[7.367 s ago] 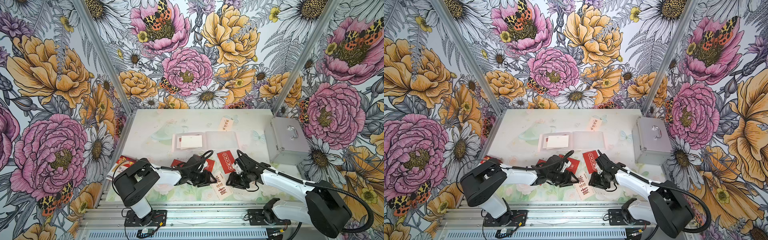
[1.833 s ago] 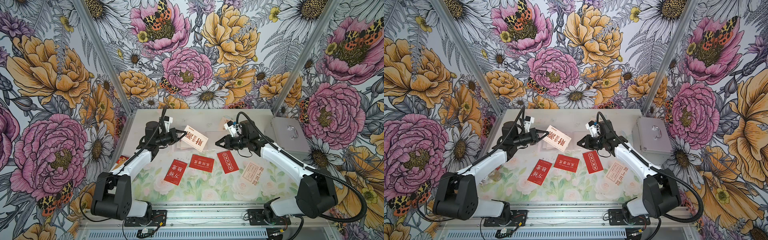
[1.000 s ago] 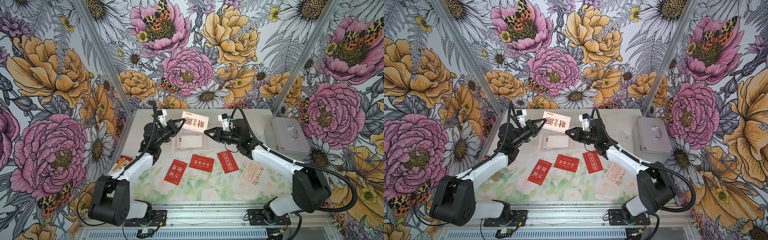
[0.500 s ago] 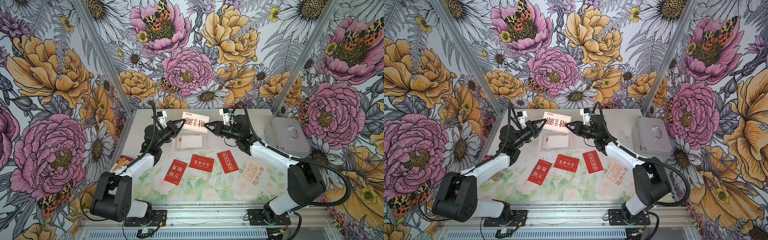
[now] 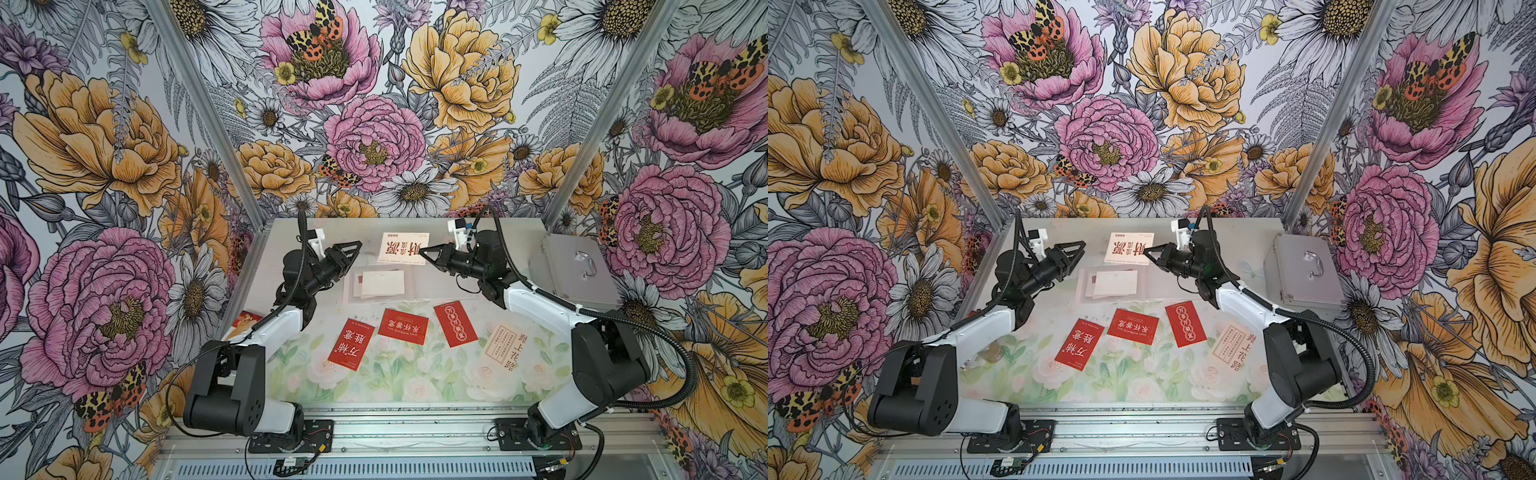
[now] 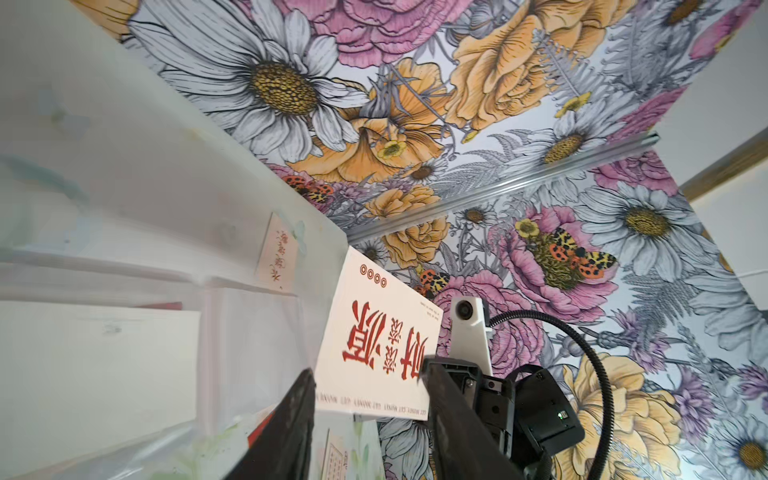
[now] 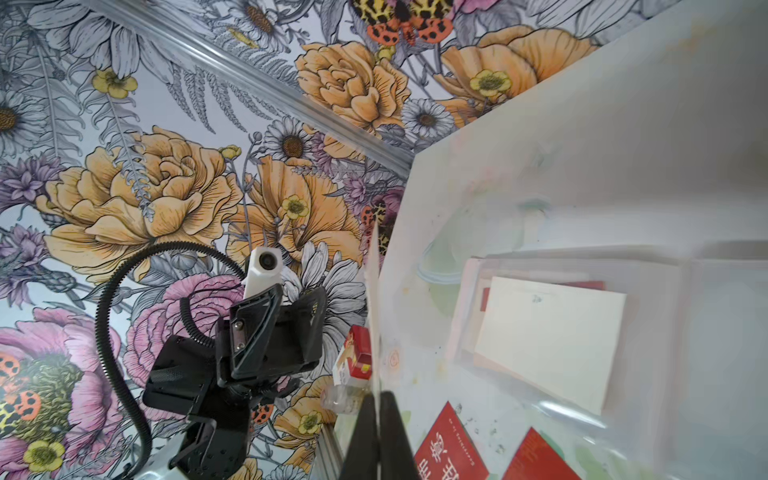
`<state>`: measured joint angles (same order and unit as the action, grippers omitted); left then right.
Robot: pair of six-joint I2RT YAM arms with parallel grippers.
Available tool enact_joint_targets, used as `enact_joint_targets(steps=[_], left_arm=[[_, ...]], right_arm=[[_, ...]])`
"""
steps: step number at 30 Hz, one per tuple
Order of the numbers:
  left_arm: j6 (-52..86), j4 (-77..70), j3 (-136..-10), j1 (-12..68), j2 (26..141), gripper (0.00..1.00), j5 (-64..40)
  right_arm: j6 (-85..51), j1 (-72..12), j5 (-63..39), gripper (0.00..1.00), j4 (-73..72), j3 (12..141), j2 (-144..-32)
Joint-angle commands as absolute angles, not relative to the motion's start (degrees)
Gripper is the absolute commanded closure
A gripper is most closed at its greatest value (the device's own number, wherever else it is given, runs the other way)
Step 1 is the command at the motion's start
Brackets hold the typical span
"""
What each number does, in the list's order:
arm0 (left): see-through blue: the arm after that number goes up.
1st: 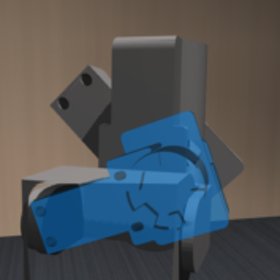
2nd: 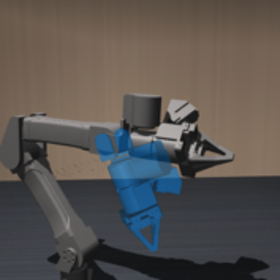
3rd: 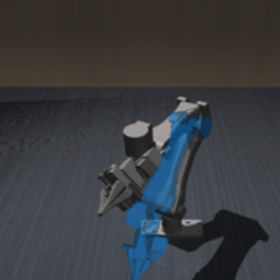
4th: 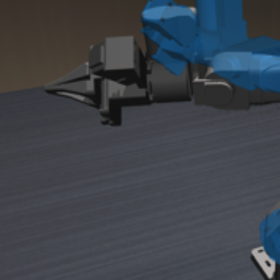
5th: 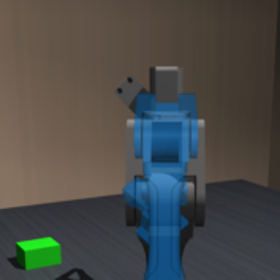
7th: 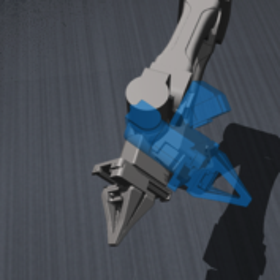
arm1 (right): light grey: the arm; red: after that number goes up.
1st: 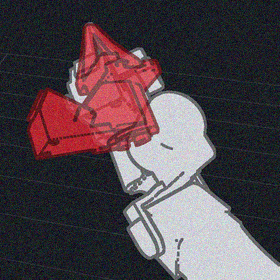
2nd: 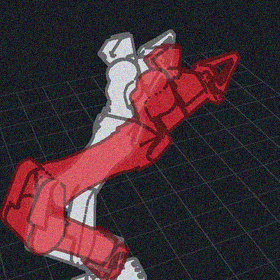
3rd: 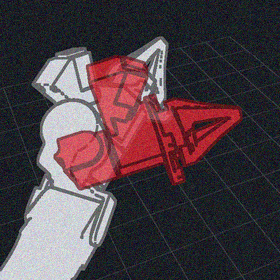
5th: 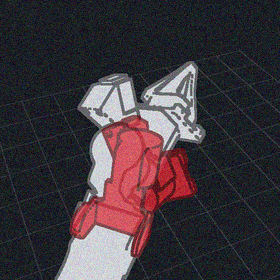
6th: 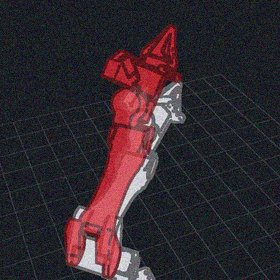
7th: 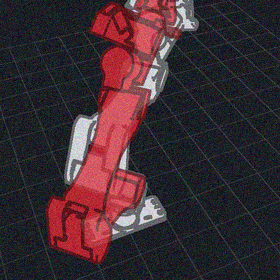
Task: Place the photos into the photo albums
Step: Pick up the photo at the center of the board, then insert the photo into the photo album.
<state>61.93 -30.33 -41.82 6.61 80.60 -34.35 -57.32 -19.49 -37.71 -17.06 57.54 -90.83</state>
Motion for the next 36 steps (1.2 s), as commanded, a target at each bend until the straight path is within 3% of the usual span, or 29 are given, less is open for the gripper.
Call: enact_joint_targets(steps=[1,8,19,36], left_arm=[[51.04,-16.33,-41.81,3.53,78.41,0.52,-34.56],[41.34,-5.19,-43.42,-0.82,82.39,0.48,-32.75],[38.29,-5.71,-45.91,-1.63,93.41,0.51,-32.03],[38.37,-8.35,-47.49,-0.67,99.08,0.51,-31.74]], right_arm=[[-53.12,-16.59,-38.29,1.00,-14.37,55.06,-92.31],[-44.23,-14.73,-31.18,1.00,-4.93,55.46,-96.42],[-42.92,-13.50,-30.83,1.00,-6.32,56.16,-102.59],[-45.10,-11.33,-35.13,1.00,-9.84,55.21,-103.24]])
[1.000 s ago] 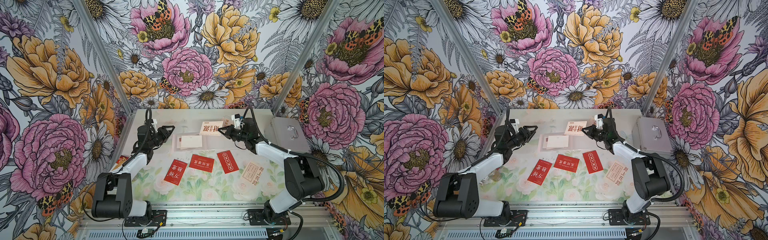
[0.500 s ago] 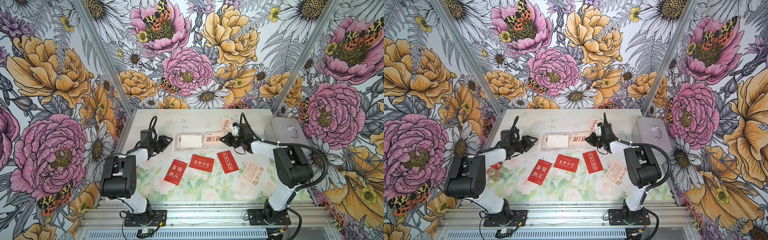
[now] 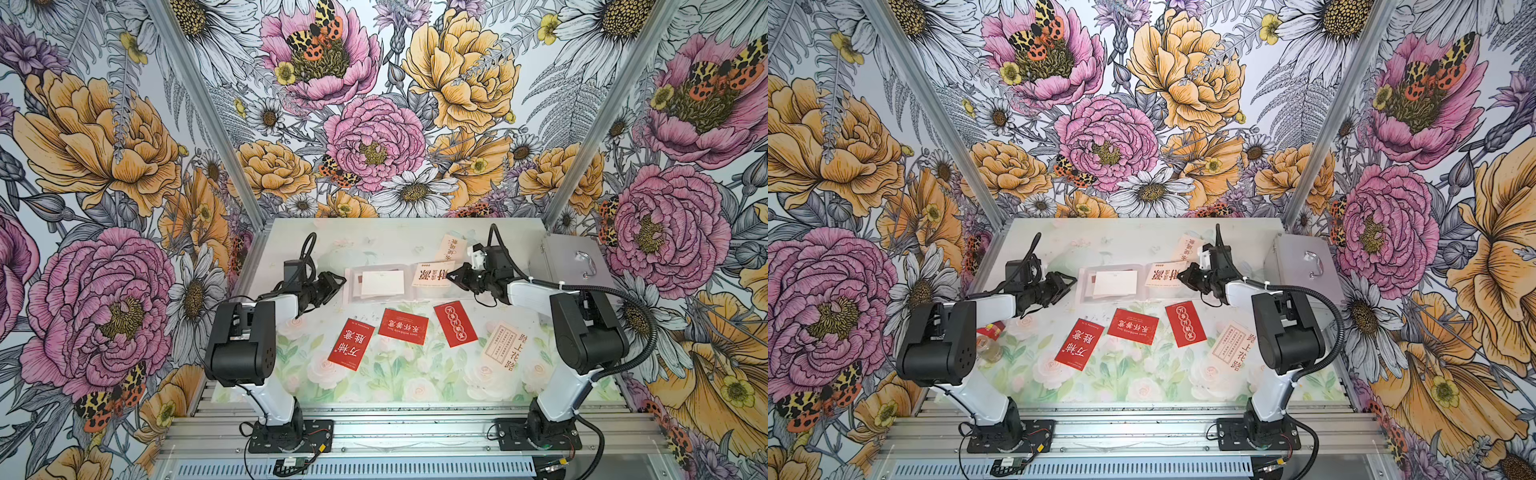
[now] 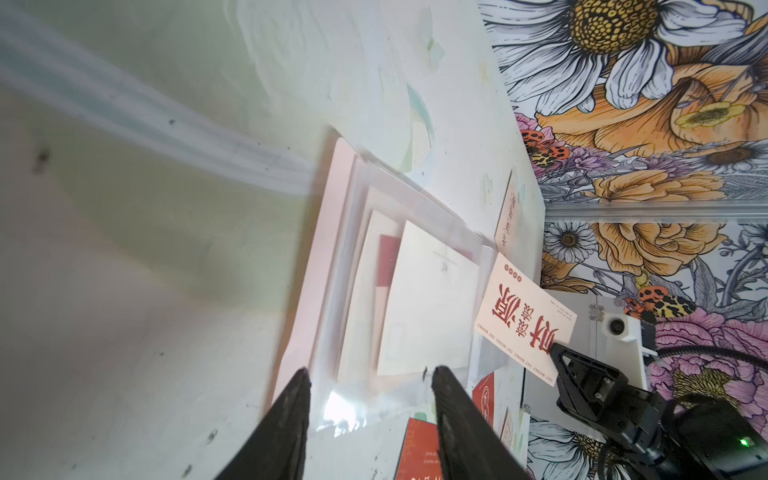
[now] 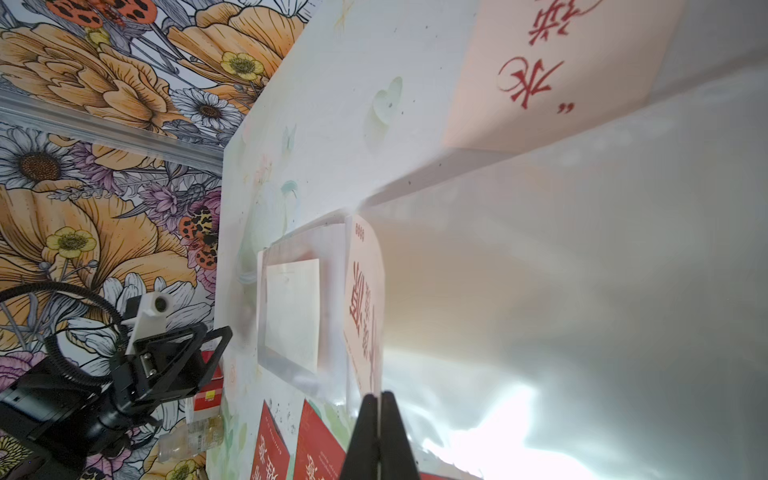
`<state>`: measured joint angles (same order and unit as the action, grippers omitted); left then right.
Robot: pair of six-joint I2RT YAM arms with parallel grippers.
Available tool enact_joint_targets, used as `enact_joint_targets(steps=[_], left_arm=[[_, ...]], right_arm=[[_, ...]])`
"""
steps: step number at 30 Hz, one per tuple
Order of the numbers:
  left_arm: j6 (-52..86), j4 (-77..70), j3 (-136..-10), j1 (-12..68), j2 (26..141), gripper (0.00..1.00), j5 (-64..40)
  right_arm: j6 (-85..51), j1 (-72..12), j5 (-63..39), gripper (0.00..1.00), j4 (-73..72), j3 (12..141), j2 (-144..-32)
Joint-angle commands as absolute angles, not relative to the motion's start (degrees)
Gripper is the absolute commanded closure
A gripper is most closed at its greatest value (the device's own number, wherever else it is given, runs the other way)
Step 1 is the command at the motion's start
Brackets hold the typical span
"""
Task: Place the photos into the photo albums
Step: Insert the photo into the photo album.
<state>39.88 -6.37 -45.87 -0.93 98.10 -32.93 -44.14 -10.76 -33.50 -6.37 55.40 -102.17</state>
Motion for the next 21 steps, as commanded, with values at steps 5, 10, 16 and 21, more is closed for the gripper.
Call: enact_joint_targets(steps=[5,10,16,21], left_arm=[[37.98,-8.43,-49.11,-0.21,102.84,0.51,-32.02],[37.97,-8.61,-50.00,0.81,106.13,0.51,-32.20],[38.23,-8.92,-50.19,1.57,106.36,0.51,-32.09],[38.27,-8.93,-50.36,1.85,106.25,0.51,-32.25]], right_arm=[[-45.87,-12.82,-35.16,1.00,-10.92,55.88,-104.58],[-47.00,-14.50,-35.98,1.00,-11.98,56.94,-106.20],[-47.12,-15.09,-35.73,1.00,-11.97,57.57,-106.62],[-47.00,-15.10,-35.45,1.00,-11.55,57.84,-106.36]])
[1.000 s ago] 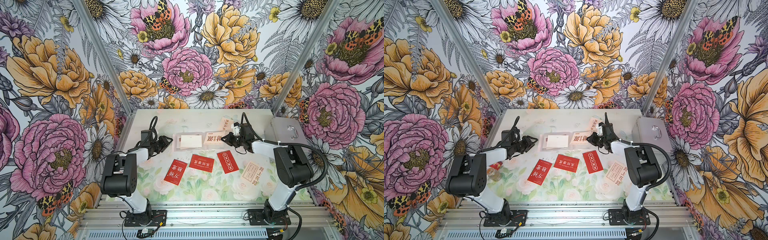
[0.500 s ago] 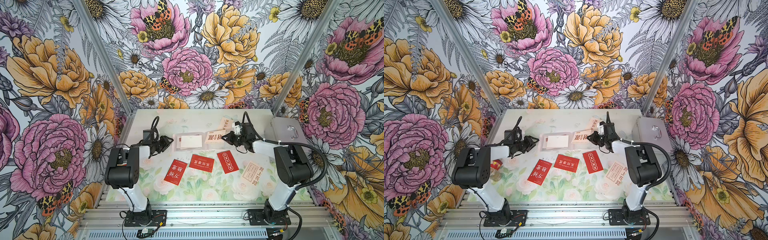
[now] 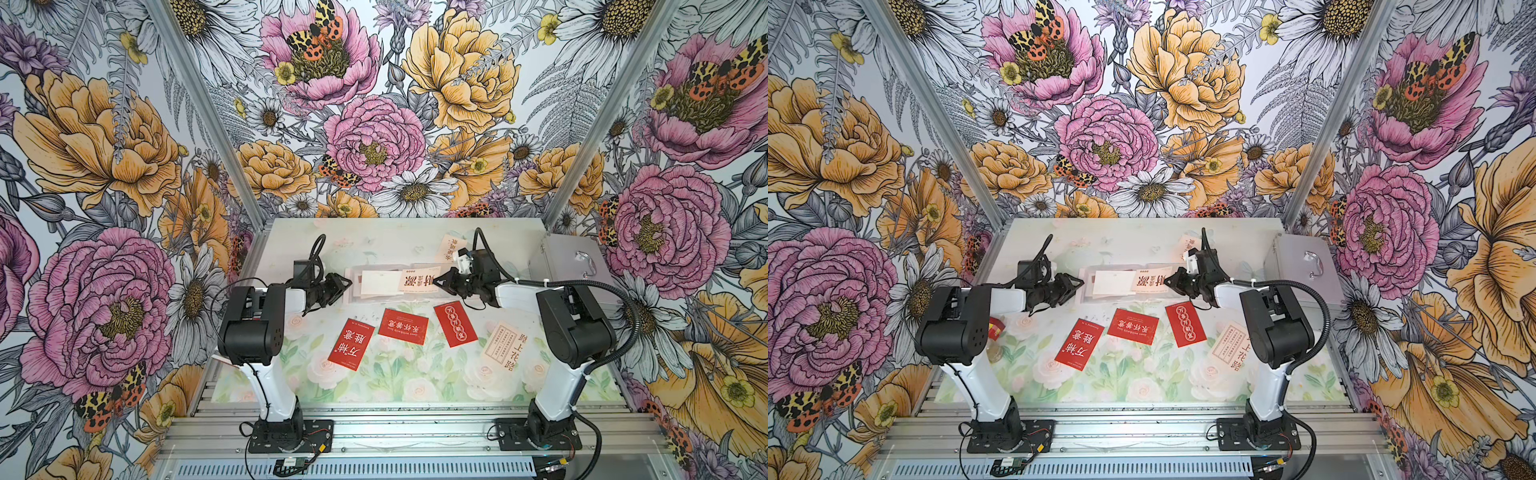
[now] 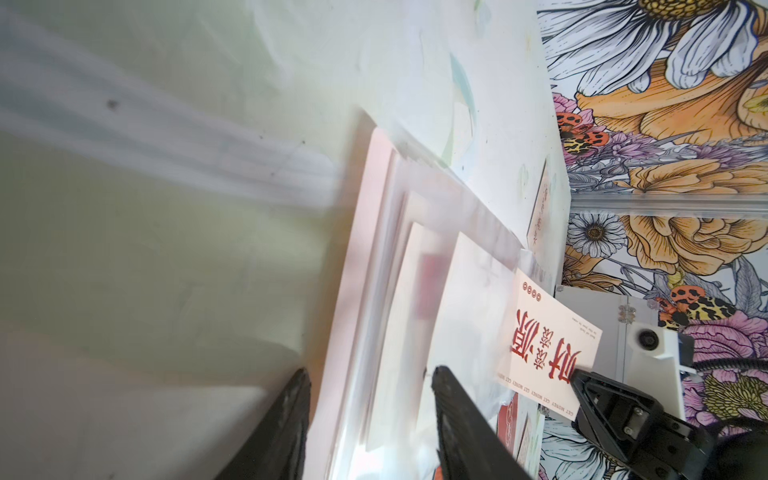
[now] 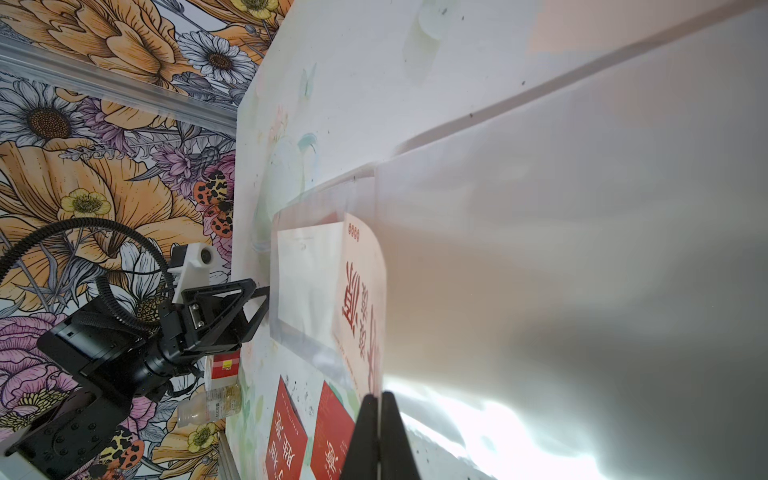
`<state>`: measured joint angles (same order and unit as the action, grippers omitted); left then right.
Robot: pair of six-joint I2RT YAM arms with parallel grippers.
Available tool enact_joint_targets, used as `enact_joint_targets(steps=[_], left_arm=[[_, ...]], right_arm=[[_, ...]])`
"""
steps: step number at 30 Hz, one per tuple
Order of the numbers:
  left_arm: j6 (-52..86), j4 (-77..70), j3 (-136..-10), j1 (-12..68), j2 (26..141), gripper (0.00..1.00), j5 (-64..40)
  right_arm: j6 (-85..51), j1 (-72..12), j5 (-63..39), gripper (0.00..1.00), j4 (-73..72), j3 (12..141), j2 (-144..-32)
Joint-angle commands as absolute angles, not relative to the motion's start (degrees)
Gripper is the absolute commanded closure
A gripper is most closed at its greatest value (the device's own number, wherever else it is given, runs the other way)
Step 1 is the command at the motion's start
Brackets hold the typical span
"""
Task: Place the photos into the photo albums
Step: Insert the photo into the photo album.
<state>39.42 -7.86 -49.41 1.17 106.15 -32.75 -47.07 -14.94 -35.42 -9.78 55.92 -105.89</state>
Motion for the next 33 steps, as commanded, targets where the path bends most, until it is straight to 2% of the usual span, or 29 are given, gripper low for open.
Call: enact_joint_targets(steps=[1,16,33], left_arm=[[38.32,-8.96,-50.36,1.85,106.22,0.51,-32.26],[38.15,-9.24,-50.34,2.20,106.64,0.51,-31.90],[39.91,-10.81,-50.26,2.33,107.72,0.51,-36.64]], right_arm=[[-46.66,-14.97,-35.10,1.00,-10.97,57.88,-106.13],[-44.23,-16.75,-34.73,1.00,-5.09,61.19,-107.97],[-43.67,-21.78,-33.57,1.00,-0.66,69.51,-114.81]])
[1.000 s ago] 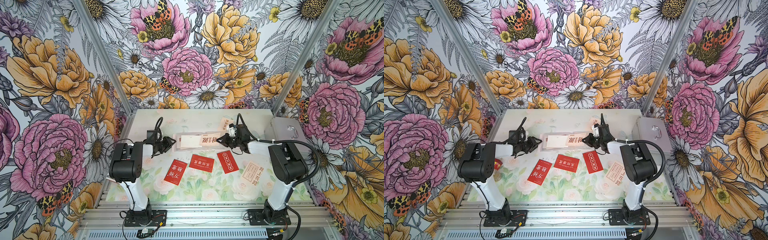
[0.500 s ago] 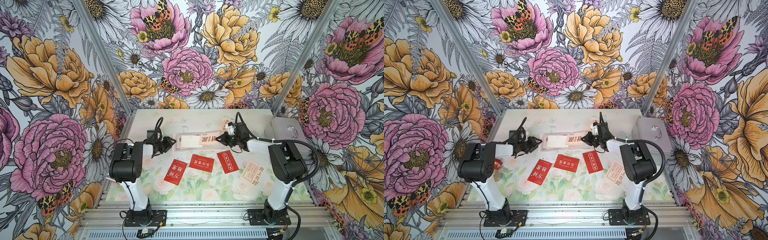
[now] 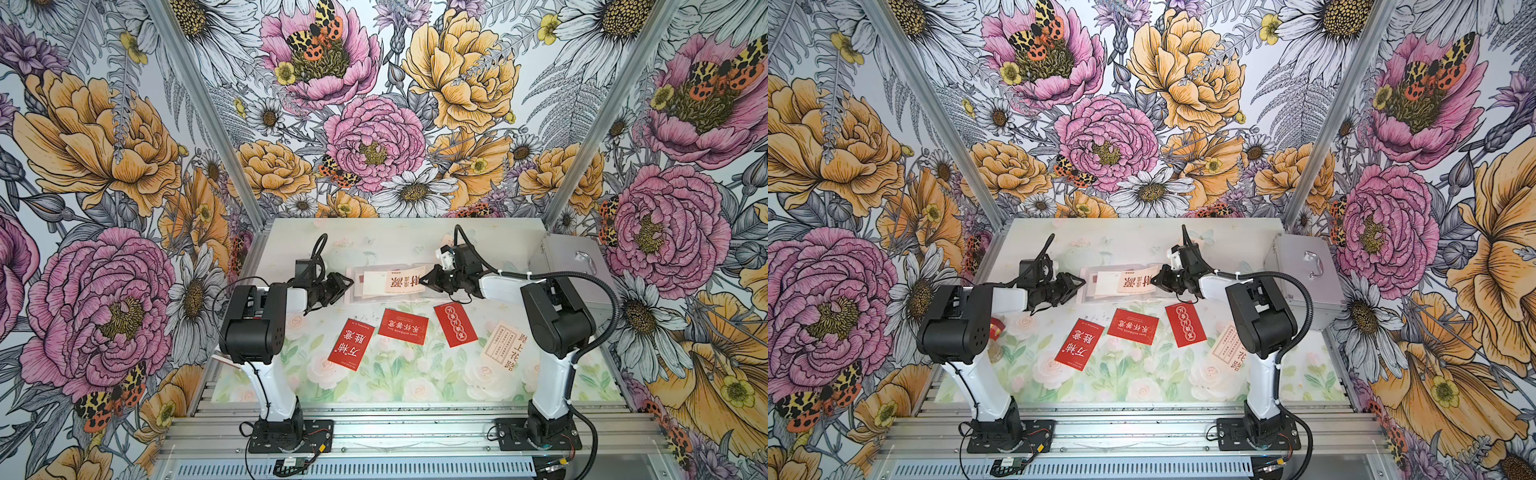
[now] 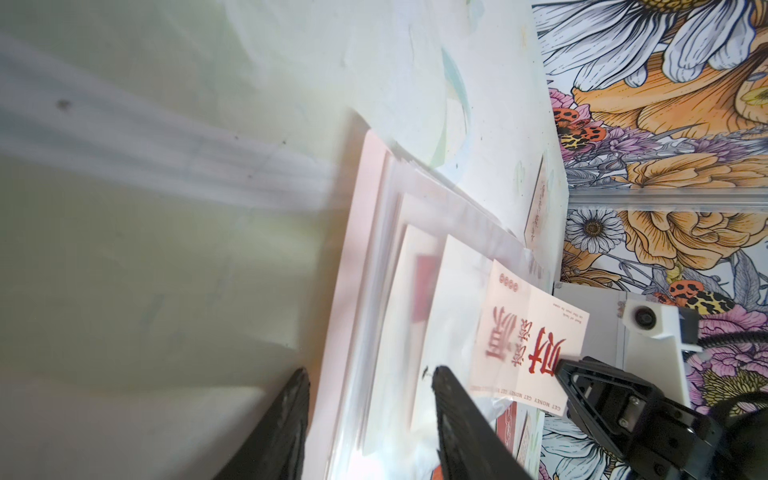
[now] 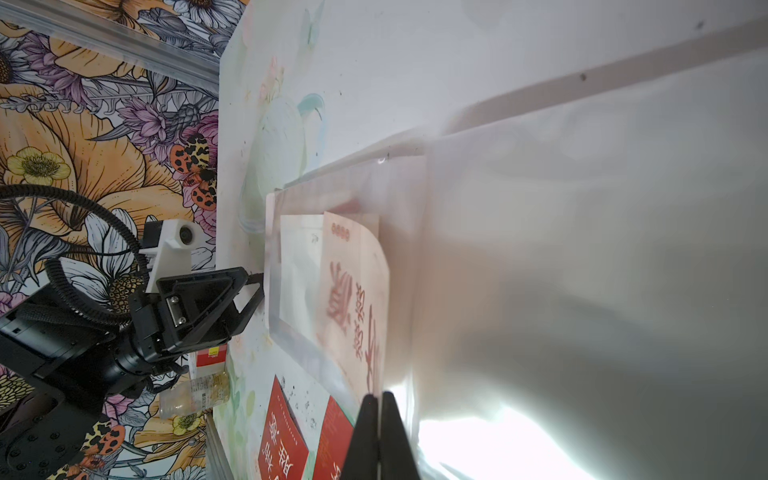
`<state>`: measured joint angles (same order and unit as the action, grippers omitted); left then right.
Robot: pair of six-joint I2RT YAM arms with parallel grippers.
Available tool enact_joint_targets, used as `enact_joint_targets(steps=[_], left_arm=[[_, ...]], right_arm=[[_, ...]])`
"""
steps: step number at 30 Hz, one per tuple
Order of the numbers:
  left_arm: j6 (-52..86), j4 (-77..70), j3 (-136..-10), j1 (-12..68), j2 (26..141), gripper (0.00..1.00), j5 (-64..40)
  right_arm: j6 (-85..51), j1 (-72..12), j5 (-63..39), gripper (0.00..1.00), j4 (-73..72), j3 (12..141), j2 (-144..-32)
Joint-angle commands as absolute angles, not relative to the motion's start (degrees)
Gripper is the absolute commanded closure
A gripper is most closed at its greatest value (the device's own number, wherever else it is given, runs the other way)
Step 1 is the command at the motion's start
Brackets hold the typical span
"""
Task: Place the photos into the photo albums
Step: Insert the photo into the photo album.
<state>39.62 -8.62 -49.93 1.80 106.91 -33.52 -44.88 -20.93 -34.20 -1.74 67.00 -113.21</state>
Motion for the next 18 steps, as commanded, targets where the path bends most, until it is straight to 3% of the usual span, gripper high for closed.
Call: enact_joint_targets(steps=[1,16,18], left_arm=[[39.86,-10.77,-50.04,2.37,107.35,0.51,-36.79],[39.93,-10.35,-47.23,0.95,102.11,0.50,-39.06],[39.11,-8.78,-47.26,0.56,101.37,0.50,-38.76]], right_arm=[[-43.49,-22.03,-33.65,1.00,-0.22,70.28,-115.40],[-41.39,-23.20,-34.70,1.00,5.36,79.44,-121.80],[-39.85,-23.24,-33.80,0.93,7.89,80.23,-121.43]])
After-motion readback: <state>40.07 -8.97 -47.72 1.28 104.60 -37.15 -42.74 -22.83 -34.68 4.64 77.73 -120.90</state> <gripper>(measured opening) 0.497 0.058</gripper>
